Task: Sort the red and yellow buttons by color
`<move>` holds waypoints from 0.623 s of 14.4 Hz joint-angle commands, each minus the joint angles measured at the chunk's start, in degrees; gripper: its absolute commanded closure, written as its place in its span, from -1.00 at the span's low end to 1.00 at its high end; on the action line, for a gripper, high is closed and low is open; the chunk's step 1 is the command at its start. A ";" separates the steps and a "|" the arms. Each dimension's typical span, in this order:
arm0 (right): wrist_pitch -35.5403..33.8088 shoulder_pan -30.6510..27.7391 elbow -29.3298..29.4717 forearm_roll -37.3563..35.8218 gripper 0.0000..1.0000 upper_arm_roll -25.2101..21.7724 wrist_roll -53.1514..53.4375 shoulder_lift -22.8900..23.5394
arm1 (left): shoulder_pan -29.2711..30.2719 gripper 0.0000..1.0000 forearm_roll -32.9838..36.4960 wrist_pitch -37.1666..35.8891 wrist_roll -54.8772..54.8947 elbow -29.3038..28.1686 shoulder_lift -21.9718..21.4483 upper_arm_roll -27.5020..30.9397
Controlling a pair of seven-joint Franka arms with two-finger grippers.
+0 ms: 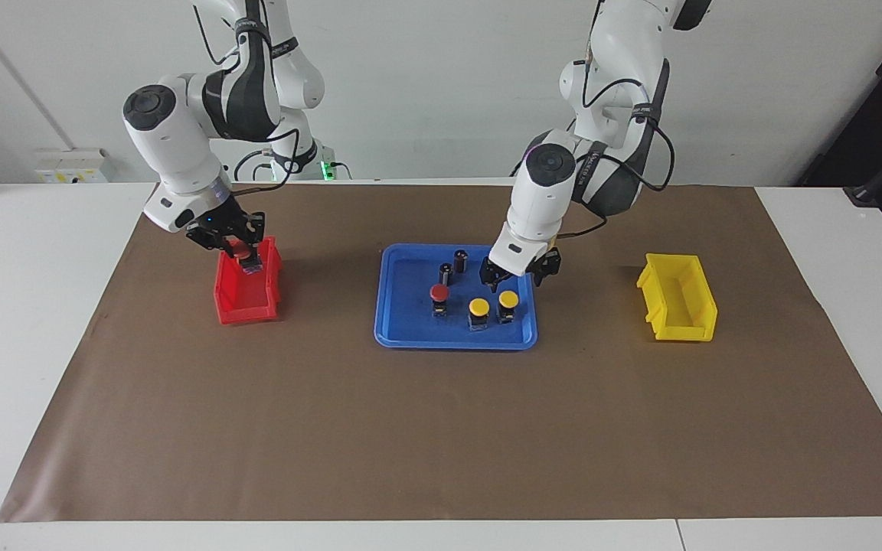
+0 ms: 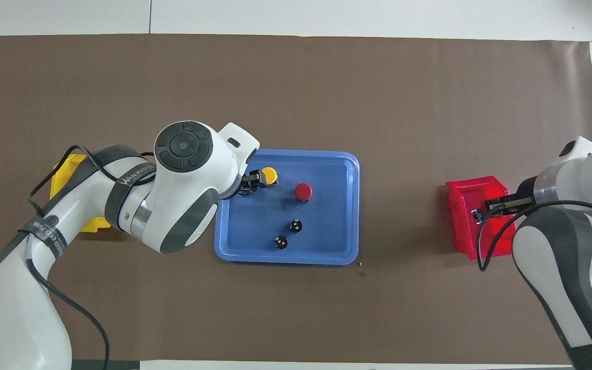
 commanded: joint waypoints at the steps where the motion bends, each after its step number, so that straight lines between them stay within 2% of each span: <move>1: 3.95 -2.35 -4.50 1.19 0.89 0.34 -2.68 -2.05 | -0.24 -0.83 1.55 2.05 -1.34 -0.36 -0.10 0.09; 5: 6.94 -3.32 -7.59 1.19 0.88 0.43 -2.68 -2.40 | -0.16 -0.77 1.46 4.17 -1.34 -0.45 -0.01 0.09; 9: 10.45 -3.15 -10.57 1.11 0.88 0.52 -2.24 -2.14 | -0.51 -0.76 3.74 5.40 -3.09 -0.27 2.54 0.09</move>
